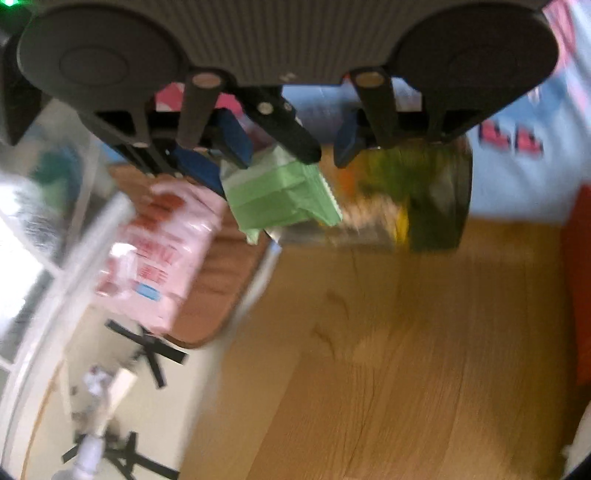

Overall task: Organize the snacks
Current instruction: 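Grasp another green wafer pack with the left gripper and drop it in the box, then grasp the pink stick-shaped snack bar with the left gripper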

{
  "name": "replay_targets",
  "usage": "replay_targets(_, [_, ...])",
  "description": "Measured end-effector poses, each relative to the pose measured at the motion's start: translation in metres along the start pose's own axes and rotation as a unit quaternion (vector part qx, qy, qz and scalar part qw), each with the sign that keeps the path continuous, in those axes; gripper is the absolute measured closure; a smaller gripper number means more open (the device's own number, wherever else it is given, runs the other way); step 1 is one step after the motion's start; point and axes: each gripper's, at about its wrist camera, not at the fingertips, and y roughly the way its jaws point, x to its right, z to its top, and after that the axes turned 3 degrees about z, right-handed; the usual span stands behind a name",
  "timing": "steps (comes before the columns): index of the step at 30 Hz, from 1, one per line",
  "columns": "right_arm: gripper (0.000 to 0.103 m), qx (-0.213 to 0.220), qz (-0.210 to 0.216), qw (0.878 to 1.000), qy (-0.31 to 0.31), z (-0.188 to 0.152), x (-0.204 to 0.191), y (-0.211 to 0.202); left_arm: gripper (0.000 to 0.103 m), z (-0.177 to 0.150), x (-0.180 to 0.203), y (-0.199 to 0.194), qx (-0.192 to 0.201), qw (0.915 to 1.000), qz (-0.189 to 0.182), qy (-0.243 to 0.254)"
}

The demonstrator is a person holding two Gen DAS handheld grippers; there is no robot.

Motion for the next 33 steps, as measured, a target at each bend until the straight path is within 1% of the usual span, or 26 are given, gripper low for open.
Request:
replay_targets(1, [0.031, -0.004, -0.007, 1.0, 0.01, 0.0, 0.008, 0.014, 0.052, 0.003, 0.0, 0.01, 0.003, 0.9999, 0.016, 0.003])
replay_targets(2, [0.026, -0.013, -0.011, 1.0, 0.015, -0.001, 0.014, 0.026, 0.052, 0.004, -0.001, 0.019, -0.001, 0.9994, 0.034, 0.003])
replay_targets(3, [0.022, -0.023, -0.016, 0.999, 0.017, -0.002, 0.018, 0.034, 0.049, 0.004, -0.006, 0.025, -0.007, 0.9991, 0.042, -0.006])
replay_targets(4, [0.022, -0.024, -0.026, 0.999, 0.021, -0.004, 0.022, 0.036, 0.048, 0.002, -0.014, 0.023, -0.007, 0.9995, 0.022, -0.02])
replay_targets(6, [0.017, -0.009, -0.021, 0.999, 0.029, -0.01, 0.027, 0.029, 0.046, -0.006, -0.029, 0.01, 0.003, 0.9993, -0.005, -0.036])
replay_targets(9, [0.015, 0.004, 0.011, 1.0, 0.025, -0.013, 0.027, 0.015, 0.045, -0.021, -0.051, -0.021, 0.035, 0.998, -0.012, -0.051])
replay_targets(10, [0.015, 0.006, 0.021, 1.0, 0.02, -0.011, 0.023, 0.011, 0.046, -0.024, -0.057, -0.029, 0.043, 0.9975, -0.011, -0.056])
replay_targets(11, [0.016, 0.005, 0.027, 1.0, 0.012, -0.01, 0.017, 0.009, 0.046, -0.031, -0.065, -0.04, 0.045, 0.9971, 0.001, -0.061])
replay_targets(13, [0.019, 0.012, 0.029, 0.999, -0.005, -0.008, 0.007, 0.007, 0.046, -0.043, -0.079, -0.054, 0.042, 0.9963, 0.017, -0.073])
replay_targets(14, [0.021, 0.012, 0.038, 0.999, -0.007, -0.009, 0.004, 0.002, 0.046, -0.053, -0.089, -0.061, 0.036, 0.9955, 0.022, -0.085])
replay_targets(15, [0.027, 0.002, 0.054, 0.999, -0.001, -0.007, 0.003, 0.001, 0.046, -0.062, -0.098, -0.065, 0.029, 0.9947, 0.027, -0.095])
replay_targets(17, [0.035, -0.031, 0.087, 0.995, 0.021, -0.012, -0.003, -0.004, 0.046, -0.081, -0.112, -0.073, 0.013, 0.9929, 0.04, -0.111])
replay_targets(19, [0.038, -0.067, 0.112, 0.991, 0.039, -0.021, -0.007, -0.009, 0.046, -0.1, -0.125, -0.081, 0.0, 0.9916, 0.047, -0.12])
replay_targets(22, [0.045, -0.12, 0.151, 0.978, 0.073, -0.041, -0.013, -0.024, 0.046, -0.125, -0.134, -0.095, -0.014, 0.9908, 0.047, -0.127])
replay_targets(24, [0.047, -0.138, 0.158, 0.974, 0.083, -0.052, -0.022, -0.044, 0.046, -0.138, -0.136, -0.104, -0.02, 0.9903, 0.039, -0.132])
replay_targets(26, [0.047, -0.143, 0.171, 0.97, 0.094, -0.062, -0.025, -0.065, 0.046, -0.146, -0.134, -0.114, -0.02, 0.9911, 0.025, -0.129])
replay_targets(28, [0.047, -0.143, 0.197, 0.964, 0.107, -0.065, -0.029, -0.079, 0.046, -0.153, -0.128, -0.123, -0.017, 0.9935, 0.019, -0.111])
replay_targets(31, [0.043, -0.163, 0.239, 0.949, 0.128, -0.07, -0.039, -0.102, 0.046, -0.161, -0.117, -0.131, -0.017, 0.9961, 0.015, -0.086])
replay_targets(33, [0.043, -0.179, 0.25, 0.945, 0.114, -0.073, -0.053, -0.11, 0.046, -0.167, -0.111, -0.134, -0.017, 0.9969, 0.007, -0.077])
